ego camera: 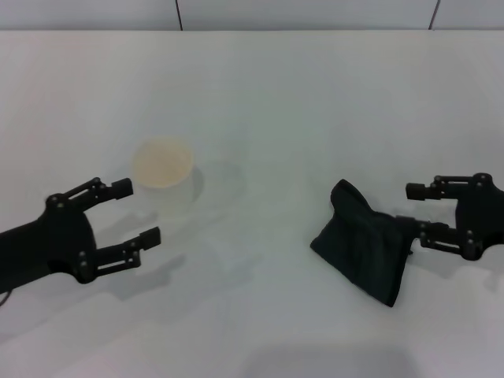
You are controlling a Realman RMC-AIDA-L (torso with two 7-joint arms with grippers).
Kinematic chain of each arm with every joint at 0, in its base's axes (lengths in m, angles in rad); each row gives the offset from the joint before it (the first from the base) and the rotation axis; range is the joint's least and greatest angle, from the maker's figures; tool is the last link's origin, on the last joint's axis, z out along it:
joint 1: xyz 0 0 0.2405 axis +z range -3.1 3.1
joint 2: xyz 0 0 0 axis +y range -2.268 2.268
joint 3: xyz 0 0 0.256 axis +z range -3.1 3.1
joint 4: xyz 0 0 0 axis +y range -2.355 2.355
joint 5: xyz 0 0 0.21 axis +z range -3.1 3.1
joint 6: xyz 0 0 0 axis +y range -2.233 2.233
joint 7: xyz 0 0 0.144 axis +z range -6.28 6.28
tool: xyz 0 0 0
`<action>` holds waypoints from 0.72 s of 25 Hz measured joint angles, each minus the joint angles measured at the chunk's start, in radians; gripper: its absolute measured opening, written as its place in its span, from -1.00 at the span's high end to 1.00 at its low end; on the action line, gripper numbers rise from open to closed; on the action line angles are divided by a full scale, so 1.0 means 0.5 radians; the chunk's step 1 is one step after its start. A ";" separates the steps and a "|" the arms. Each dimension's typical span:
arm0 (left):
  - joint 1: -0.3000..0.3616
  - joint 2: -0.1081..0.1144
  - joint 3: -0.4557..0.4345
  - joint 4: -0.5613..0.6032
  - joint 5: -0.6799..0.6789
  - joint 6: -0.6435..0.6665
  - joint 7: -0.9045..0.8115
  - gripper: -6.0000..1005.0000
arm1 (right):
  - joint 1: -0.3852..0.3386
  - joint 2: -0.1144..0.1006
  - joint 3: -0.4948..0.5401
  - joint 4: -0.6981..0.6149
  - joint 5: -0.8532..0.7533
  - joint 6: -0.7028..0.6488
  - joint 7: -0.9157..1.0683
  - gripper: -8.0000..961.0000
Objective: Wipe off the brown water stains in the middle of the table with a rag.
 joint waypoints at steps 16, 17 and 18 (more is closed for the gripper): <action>0.020 -0.003 -0.002 0.354 0.279 0.029 -0.387 -0.73 | 0.121 -0.024 0.000 -0.372 -0.540 -0.105 0.482 -0.05; 0.020 -0.004 -0.002 0.354 0.281 0.029 -0.388 -0.73 | 0.123 -0.026 0.001 -0.373 -0.540 -0.105 0.485 -0.05; 0.021 -0.005 -0.004 0.355 0.281 0.029 -0.388 -0.73 | 0.124 -0.030 0.001 -0.373 -0.541 -0.106 0.491 -0.05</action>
